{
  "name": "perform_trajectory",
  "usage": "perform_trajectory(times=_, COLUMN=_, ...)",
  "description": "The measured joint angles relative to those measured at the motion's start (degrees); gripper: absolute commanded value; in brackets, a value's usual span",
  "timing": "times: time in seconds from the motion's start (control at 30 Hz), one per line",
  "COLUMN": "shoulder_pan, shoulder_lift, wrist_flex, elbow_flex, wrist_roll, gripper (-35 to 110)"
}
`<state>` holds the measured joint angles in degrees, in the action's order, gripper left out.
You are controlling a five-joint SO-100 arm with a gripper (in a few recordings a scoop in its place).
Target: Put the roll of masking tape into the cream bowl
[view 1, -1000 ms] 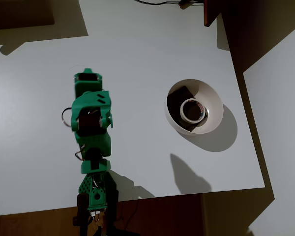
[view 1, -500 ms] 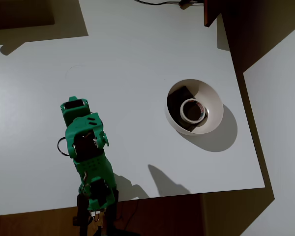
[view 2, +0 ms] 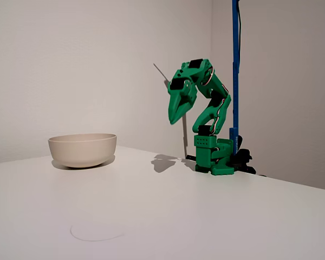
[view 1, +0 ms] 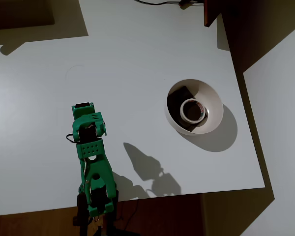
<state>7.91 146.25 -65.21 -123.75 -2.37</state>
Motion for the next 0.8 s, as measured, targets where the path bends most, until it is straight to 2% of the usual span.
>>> perform_trajectory(times=0.27, shoulder_pan=-1.85, shoulder_lift=0.00, wrist_flex=12.83, elbow_flex=-17.31, wrist_roll=1.32, gripper=-8)
perform_trajectory(times=0.43, shoulder_pan=-4.66, shoulder_lift=2.11, wrist_flex=17.23, elbow_flex=-25.66, wrist_roll=2.11, gripper=-8)
perform_trajectory(times=0.8, shoulder_pan=-4.31, shoulder_lift=25.58, wrist_flex=6.68, elbow_flex=-34.45, wrist_roll=1.58, gripper=-8)
